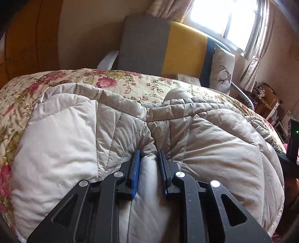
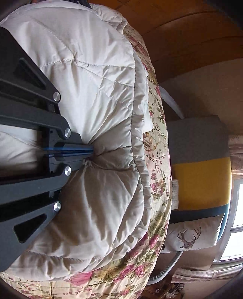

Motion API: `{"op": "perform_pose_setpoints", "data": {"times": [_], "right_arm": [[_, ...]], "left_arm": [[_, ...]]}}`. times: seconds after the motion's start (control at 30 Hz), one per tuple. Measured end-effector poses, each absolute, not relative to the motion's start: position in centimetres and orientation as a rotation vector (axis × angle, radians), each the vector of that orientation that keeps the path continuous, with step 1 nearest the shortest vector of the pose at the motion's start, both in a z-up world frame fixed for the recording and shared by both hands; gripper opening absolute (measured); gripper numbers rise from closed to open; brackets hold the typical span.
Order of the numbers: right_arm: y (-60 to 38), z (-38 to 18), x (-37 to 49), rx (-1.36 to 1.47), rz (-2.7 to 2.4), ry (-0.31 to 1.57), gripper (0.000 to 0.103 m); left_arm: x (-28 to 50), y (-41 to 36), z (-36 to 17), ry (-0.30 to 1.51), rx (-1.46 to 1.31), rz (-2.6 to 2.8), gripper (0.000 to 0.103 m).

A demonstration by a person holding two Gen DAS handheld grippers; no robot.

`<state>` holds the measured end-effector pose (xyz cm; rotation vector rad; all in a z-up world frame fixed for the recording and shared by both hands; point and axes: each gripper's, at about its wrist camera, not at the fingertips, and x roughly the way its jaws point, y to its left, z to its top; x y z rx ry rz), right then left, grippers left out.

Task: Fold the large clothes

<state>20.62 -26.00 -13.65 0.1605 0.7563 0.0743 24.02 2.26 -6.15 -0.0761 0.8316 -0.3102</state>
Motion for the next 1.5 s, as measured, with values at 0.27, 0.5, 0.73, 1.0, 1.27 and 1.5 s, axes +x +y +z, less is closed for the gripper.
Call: {"op": "perform_pose_setpoints", "data": {"times": [0.27, 0.5, 0.73, 1.0, 1.27, 1.5], "right_arm": [[-25.8, -13.7, 20.4, 0.158, 0.068, 0.741, 0.003], [-25.7, -13.8, 20.3, 0.157, 0.067, 0.735, 0.003], [-26.3, -13.7, 20.0, 0.193, 0.080, 0.725, 0.003], [-24.5, -11.2, 19.3, 0.057, 0.023, 0.732, 0.065], [-22.7, -6.9, 22.9, -0.067, -0.021, 0.663, 0.087], [-28.9, -12.0, 23.3, 0.084, -0.233, 0.779, 0.099]], "left_arm": [[22.3, -1.9, 1.8, 0.714, -0.042, -0.305, 0.083], [25.7, -8.9, -0.5, 0.774, 0.171, -0.301, 0.087], [27.3, -8.0, -6.6, 0.820, 0.124, -0.327, 0.097], [25.7, -7.5, -5.3, 0.817, 0.123, -0.332, 0.097], [23.6, -3.1, -1.3, 0.780, 0.088, -0.234, 0.097], [24.7, 2.6, -3.3, 0.787, 0.176, -0.048, 0.100]]}}
